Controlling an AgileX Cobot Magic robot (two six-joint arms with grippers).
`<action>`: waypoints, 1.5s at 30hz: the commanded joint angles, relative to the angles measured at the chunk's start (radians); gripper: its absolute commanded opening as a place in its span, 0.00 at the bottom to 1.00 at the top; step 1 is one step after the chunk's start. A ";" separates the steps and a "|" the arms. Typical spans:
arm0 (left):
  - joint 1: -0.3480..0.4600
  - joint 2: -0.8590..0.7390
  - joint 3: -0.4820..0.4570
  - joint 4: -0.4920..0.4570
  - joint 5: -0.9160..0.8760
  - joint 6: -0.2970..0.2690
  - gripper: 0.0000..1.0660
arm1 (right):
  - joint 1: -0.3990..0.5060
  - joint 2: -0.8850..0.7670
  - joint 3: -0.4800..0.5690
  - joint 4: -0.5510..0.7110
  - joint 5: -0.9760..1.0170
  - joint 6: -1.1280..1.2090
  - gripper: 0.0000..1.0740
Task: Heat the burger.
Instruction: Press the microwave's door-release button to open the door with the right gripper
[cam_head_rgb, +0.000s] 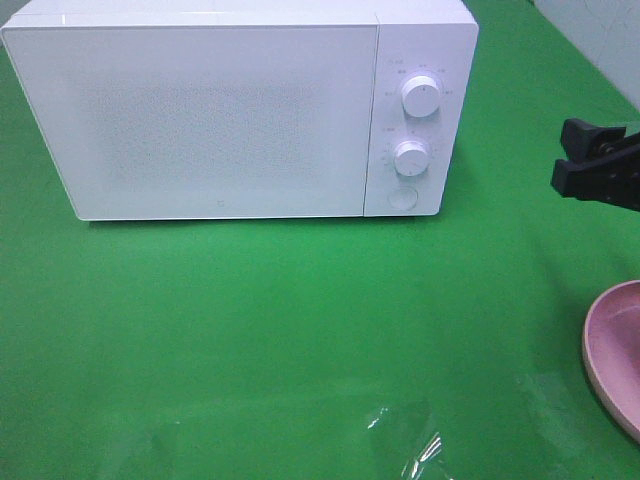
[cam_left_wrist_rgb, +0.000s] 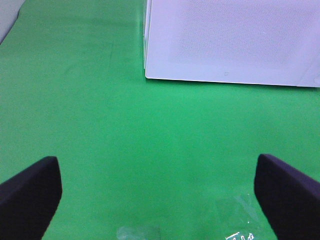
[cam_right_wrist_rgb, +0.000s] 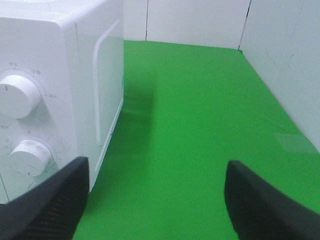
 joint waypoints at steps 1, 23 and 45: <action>-0.003 -0.022 0.000 -0.006 -0.006 -0.001 0.91 | 0.106 0.058 0.000 0.137 -0.096 -0.082 0.68; -0.003 -0.022 0.000 -0.006 -0.006 -0.001 0.91 | 0.538 0.263 -0.002 0.507 -0.356 -0.129 0.68; -0.003 -0.016 0.000 -0.006 -0.006 -0.001 0.91 | 0.623 0.362 -0.084 0.589 -0.379 -0.122 0.68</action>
